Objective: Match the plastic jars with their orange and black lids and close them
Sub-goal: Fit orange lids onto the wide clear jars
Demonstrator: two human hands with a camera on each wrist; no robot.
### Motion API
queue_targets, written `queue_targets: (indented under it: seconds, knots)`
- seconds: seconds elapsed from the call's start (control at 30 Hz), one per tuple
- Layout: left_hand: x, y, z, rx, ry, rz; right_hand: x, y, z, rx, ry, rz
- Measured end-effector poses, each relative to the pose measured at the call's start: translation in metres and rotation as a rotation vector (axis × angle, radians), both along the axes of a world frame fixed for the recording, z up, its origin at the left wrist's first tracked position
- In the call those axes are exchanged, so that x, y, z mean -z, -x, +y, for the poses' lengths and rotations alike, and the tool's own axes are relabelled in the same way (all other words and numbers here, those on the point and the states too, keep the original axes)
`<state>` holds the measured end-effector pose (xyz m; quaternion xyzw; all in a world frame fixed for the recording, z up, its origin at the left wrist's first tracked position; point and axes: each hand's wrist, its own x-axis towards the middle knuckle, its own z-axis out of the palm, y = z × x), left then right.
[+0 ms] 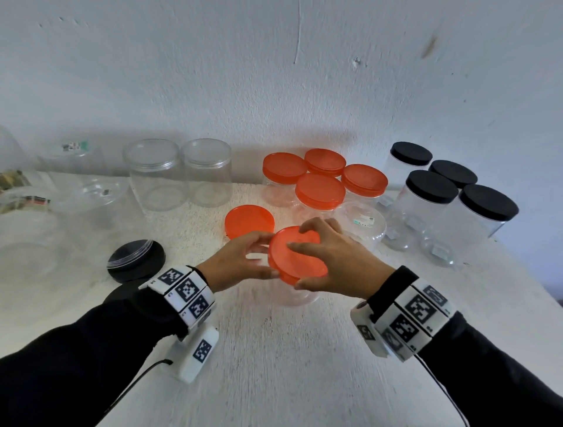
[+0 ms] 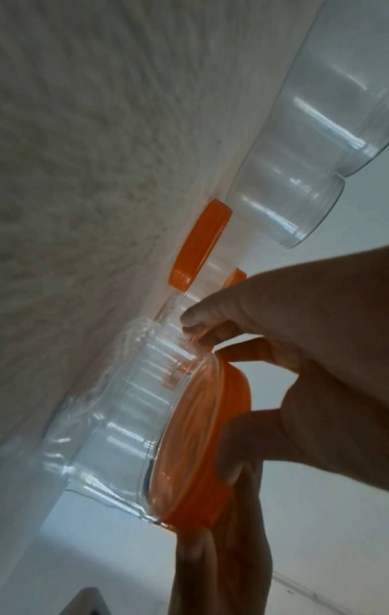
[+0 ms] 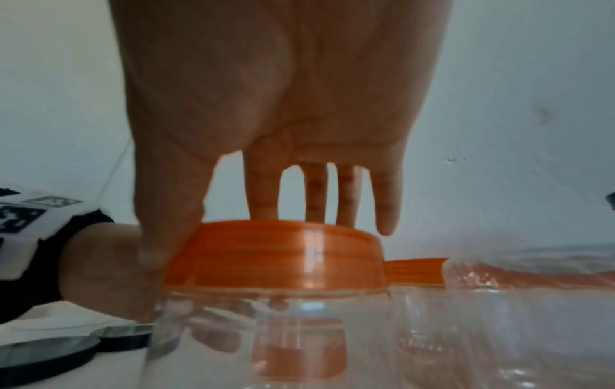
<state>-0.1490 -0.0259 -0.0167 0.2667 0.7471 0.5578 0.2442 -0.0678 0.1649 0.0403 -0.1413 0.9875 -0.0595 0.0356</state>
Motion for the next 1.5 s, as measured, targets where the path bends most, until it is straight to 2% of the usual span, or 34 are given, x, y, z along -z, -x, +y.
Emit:
queue_targets:
  seconds: [0.07, 0.23, 0.37, 0.63, 0.77, 0.83, 0.97, 1.03, 1.1, 1.2, 1.5]
  knots:
    - [-0.003, 0.004, 0.007, -0.071, -0.012, 0.040, 0.001, 0.003, 0.001, 0.004, -0.060, 0.084]
    - [-0.002, 0.017, 0.022, -0.195, -0.026, 0.096, 0.021, 0.015, 0.005, 0.043, 0.065, 0.304]
    - [0.000, 0.028, 0.034, -0.234, -0.024, 0.147, 0.033, 0.028, 0.010, 0.052, 0.072, 0.413]
    - [0.005, 0.041, 0.045, -0.273, 0.010, 0.198, 0.042, 0.039, 0.018, 0.098, 0.150, 0.411]
    - [0.004, 0.048, 0.044, -0.231, 0.023, 0.200, 0.040, 0.044, 0.019, 0.110, 0.159, 0.411]
    - [0.001, 0.055, 0.040, -0.198, 0.097, 0.278, 0.039, 0.045, 0.020, 0.117, 0.178, 0.411]
    - [-0.005, 0.076, 0.024, -0.253, 0.249, 0.487, 0.036, 0.046, 0.021, 0.141, 0.211, 0.363]
    - [-0.003, 0.086, 0.018, -0.206, 0.396, 0.575, 0.036, 0.047, 0.022, 0.146, 0.213, 0.358]
    - [0.002, 0.093, 0.016, -0.086, 0.604, 0.633, 0.038, 0.046, 0.023, 0.129, 0.213, 0.392]
    - [0.010, 0.099, 0.016, 0.060, 0.796, 0.656, 0.039, 0.047, 0.023, 0.126, 0.214, 0.408]
    - [0.020, 0.113, 0.026, 0.128, 0.882, 0.583, 0.037, 0.046, 0.026, 0.138, 0.226, 0.373]
